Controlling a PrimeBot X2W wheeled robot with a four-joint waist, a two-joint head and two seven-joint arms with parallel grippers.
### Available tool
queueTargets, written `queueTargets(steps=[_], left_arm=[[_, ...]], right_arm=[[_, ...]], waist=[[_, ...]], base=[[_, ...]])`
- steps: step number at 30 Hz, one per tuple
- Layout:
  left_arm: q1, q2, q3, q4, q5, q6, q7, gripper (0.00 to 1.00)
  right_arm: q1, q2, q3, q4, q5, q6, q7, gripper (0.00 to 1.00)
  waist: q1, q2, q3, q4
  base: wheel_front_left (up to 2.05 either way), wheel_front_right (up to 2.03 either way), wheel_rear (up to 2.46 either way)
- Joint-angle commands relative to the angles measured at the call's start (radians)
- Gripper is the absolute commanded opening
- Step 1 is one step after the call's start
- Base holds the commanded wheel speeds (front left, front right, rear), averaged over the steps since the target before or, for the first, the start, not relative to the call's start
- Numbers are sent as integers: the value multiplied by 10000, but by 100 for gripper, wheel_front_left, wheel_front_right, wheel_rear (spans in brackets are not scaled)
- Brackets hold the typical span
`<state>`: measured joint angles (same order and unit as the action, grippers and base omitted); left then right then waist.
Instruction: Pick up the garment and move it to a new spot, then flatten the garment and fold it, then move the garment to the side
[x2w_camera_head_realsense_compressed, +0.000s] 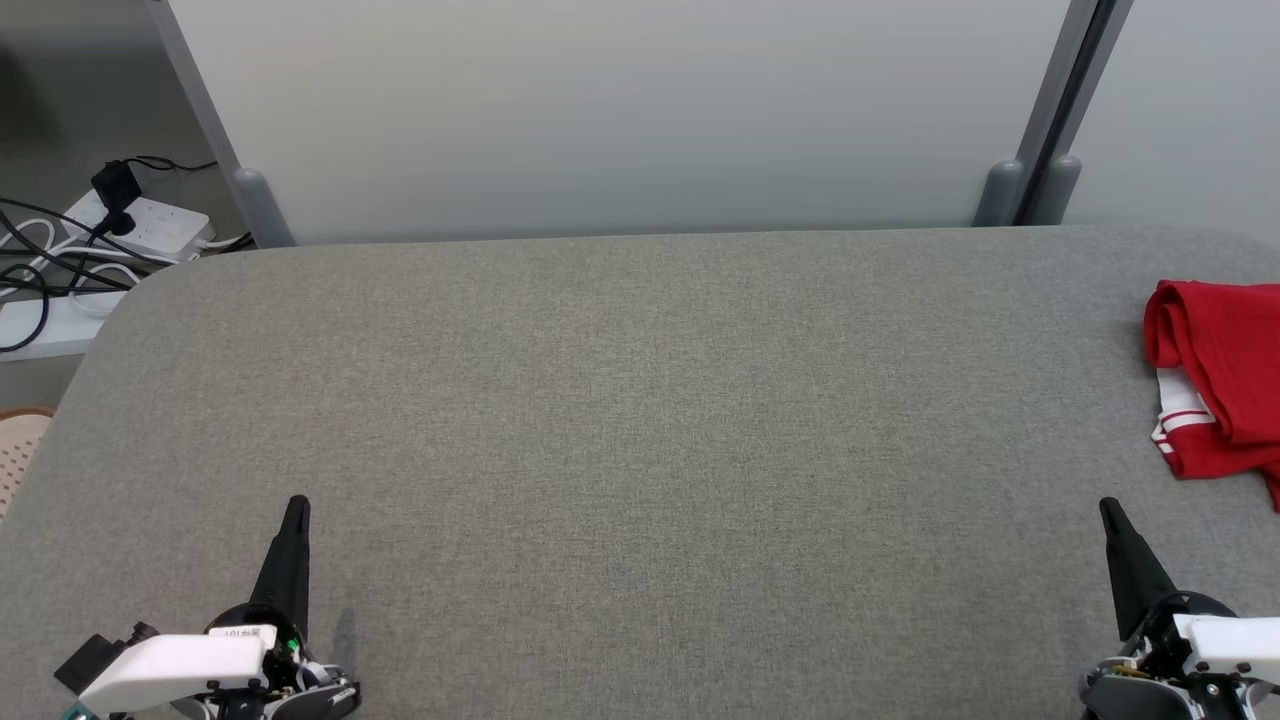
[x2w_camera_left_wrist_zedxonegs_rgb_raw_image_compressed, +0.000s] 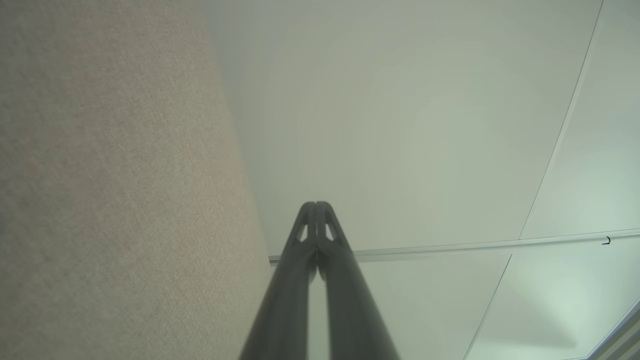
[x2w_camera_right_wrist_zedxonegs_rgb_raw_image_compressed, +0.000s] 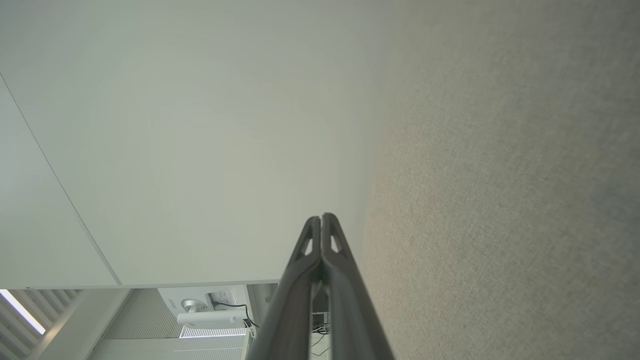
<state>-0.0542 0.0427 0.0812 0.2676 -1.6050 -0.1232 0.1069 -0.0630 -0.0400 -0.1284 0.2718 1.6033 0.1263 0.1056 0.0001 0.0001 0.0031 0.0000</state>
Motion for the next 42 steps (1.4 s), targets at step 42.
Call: queueTargets(steps=[42], left_arm=[[-539,76,337,-225,-26,-75,72,0]], right_arm=[[-450,-104,136,-270,45,44,84,0]], waist=[[0,-1,0,0]], base=[[0,0,0]])
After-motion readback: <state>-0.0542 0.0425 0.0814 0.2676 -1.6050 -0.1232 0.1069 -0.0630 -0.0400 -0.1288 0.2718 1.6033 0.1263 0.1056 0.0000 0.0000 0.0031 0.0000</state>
